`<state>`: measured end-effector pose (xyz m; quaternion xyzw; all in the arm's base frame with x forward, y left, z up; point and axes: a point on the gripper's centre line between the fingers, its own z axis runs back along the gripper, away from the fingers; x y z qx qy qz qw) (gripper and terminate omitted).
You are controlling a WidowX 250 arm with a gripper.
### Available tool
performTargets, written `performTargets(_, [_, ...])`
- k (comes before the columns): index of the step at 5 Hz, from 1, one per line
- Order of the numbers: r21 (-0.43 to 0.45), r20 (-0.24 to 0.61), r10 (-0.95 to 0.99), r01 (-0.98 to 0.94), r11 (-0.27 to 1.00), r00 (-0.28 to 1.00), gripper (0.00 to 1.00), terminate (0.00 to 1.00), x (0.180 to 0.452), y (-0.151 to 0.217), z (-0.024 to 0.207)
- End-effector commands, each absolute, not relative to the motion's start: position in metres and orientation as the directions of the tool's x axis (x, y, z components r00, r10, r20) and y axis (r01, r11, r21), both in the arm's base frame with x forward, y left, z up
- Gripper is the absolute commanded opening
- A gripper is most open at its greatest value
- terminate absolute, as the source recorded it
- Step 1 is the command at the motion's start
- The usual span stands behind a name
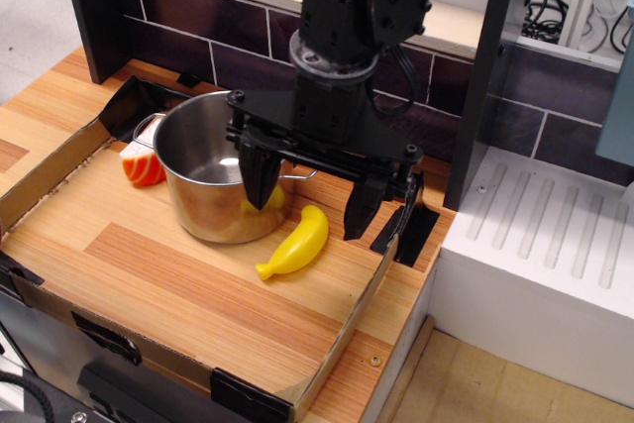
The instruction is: Topple metal pot
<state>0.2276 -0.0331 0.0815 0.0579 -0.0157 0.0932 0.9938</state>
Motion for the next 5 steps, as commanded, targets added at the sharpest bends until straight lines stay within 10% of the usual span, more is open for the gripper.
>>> performTargets(1, [0.112,0.042,0.183,-0.187,0.976,0.982,1.0,0.0,0.228,-0.033,0.081])
performTargets(5, [-0.097,0.209,0.625,-0.62,0.779,0.752,1.0,0.0,0.28,0.011,0.12])
